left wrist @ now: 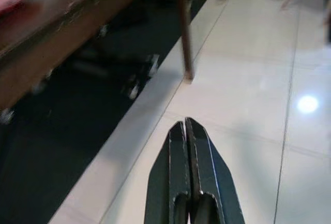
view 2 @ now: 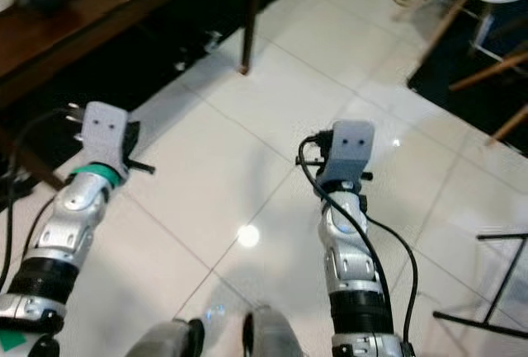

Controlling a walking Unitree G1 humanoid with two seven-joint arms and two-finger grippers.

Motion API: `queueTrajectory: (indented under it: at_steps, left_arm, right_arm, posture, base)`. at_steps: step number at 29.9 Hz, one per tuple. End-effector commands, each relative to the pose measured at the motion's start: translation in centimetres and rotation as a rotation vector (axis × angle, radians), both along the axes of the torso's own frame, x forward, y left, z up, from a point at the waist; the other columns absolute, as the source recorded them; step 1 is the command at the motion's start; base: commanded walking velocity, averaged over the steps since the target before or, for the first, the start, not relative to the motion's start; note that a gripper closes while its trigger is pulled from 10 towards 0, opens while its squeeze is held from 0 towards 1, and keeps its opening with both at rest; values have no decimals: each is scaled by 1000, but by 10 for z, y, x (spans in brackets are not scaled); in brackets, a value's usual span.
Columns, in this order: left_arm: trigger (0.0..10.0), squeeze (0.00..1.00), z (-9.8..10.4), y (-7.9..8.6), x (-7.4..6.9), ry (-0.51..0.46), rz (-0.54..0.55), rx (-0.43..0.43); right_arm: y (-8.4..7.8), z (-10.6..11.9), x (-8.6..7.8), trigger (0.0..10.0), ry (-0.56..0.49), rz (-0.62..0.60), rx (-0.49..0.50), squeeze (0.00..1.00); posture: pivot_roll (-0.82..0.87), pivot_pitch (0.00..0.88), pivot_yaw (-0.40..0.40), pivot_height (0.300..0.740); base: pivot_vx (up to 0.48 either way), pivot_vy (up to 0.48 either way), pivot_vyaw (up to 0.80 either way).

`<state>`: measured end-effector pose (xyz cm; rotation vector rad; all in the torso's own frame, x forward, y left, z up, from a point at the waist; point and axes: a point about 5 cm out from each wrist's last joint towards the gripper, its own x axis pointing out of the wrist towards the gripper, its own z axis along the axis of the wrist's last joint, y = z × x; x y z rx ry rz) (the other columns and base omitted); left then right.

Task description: Setting the table

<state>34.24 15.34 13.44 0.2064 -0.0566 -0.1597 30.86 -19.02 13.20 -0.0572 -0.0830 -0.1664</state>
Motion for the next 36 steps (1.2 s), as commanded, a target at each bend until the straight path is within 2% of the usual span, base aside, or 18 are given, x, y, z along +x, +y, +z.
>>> queueTrajectory:
  at_steps: [1,21,34,36]
  left_arm:
    - [10000,0,-7,-4,-2,25,-13,2]
    - [10000,0,-7,-6,-1,19,-12,0]
    - [10000,0,-7,-15,-4,9,-52,14]
    - [10000,0,-6,-19,-6,3,-80,16]
  right_arm:
    - [-3,-5,-2,10000,17,-12,4,0]
    - [-3,-4,1,10000,12,-2,-4,0]
    - [-2,-2,2,10000,2,3,0,0]
    - [-2,-2,2,10000,1,2,2,0]
  posture:
    - [67,103,41,740]
    - [65,88,39,740]
    - [68,88,39,740]
    - [68,89,40,740]
  base:
    - [480,0,0]
    - [442,0,0]
    - [399,0,0]
    - [0,0,0]
